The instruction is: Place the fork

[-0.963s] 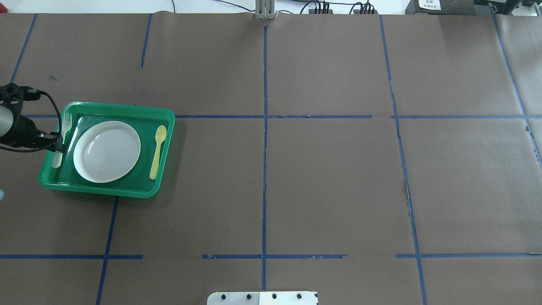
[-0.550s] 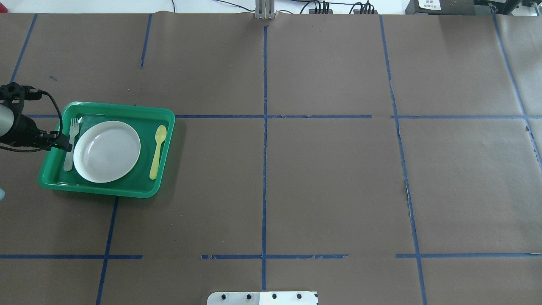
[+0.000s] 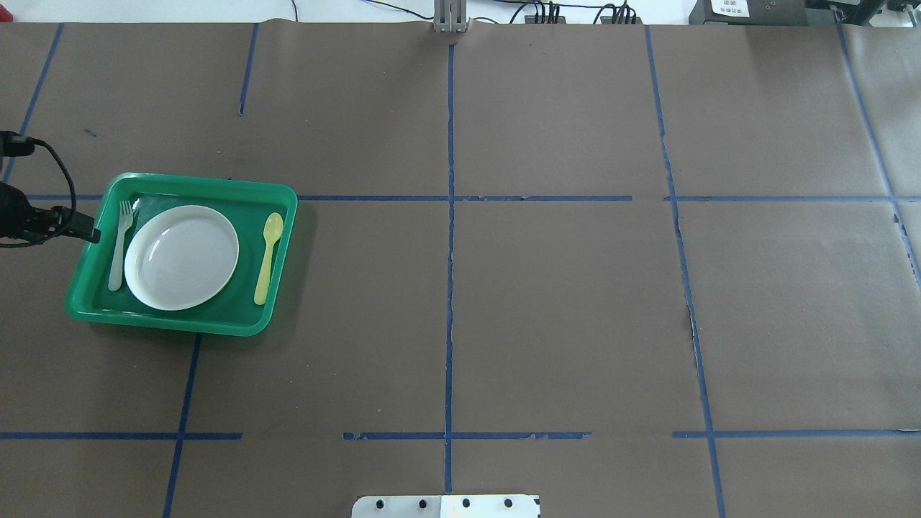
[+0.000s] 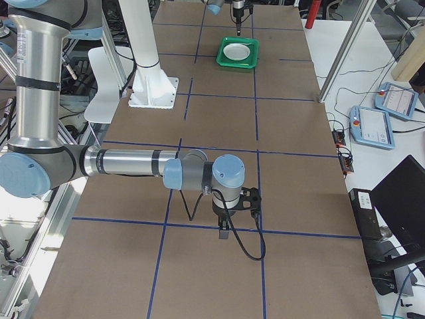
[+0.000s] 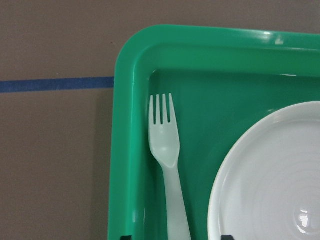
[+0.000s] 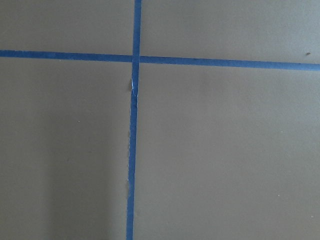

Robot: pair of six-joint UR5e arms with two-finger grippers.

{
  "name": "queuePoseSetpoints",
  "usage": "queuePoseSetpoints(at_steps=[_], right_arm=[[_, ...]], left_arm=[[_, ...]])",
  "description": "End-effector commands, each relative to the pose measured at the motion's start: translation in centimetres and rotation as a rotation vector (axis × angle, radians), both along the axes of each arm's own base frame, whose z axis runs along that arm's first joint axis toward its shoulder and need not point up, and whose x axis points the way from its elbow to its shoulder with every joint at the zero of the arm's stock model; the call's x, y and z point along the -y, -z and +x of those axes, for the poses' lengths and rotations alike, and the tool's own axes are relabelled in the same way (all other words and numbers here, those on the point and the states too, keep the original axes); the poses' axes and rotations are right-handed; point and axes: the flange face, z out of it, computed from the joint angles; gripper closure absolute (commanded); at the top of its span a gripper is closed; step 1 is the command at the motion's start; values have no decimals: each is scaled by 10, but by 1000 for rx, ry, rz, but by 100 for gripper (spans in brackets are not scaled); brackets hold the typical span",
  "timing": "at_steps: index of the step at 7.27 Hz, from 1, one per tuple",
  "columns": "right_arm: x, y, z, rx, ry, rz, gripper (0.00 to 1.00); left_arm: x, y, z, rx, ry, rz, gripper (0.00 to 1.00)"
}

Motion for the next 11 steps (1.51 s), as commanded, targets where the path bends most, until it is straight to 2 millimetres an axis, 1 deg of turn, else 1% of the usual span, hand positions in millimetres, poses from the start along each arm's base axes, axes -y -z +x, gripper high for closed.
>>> queuePoseSetpoints(at_steps=[1, 2, 3, 4, 5, 6, 7, 10, 11], right_arm=[[0, 1, 0, 0, 0, 2, 0], [0, 0, 0, 0, 0, 0, 0], [0, 0, 0, 0, -1, -1, 0], [0, 0, 0, 0, 0, 0, 0], [0, 1, 0, 0, 0, 2, 0], [0, 0, 0, 0, 0, 0, 0], [0, 1, 0, 0, 0, 2, 0], [0, 0, 0, 0, 0, 0, 0], [0, 0, 0, 0, -1, -1, 0]], left_arm=[[2, -5, -85, 39, -12, 27, 0], [-4, -6, -136, 103, -60, 60, 0], [-7, -19, -201, 165, -126, 69, 0], [-18, -33, -256, 187, -148, 89, 0], [-29, -47, -271, 164, -133, 65, 0], [-49, -57, -272, 121, -127, 47, 0], [-52, -63, -270, 115, -132, 38, 0], [-50, -63, -269, 116, -128, 35, 0], [-49, -60, -269, 116, -126, 40, 0]])
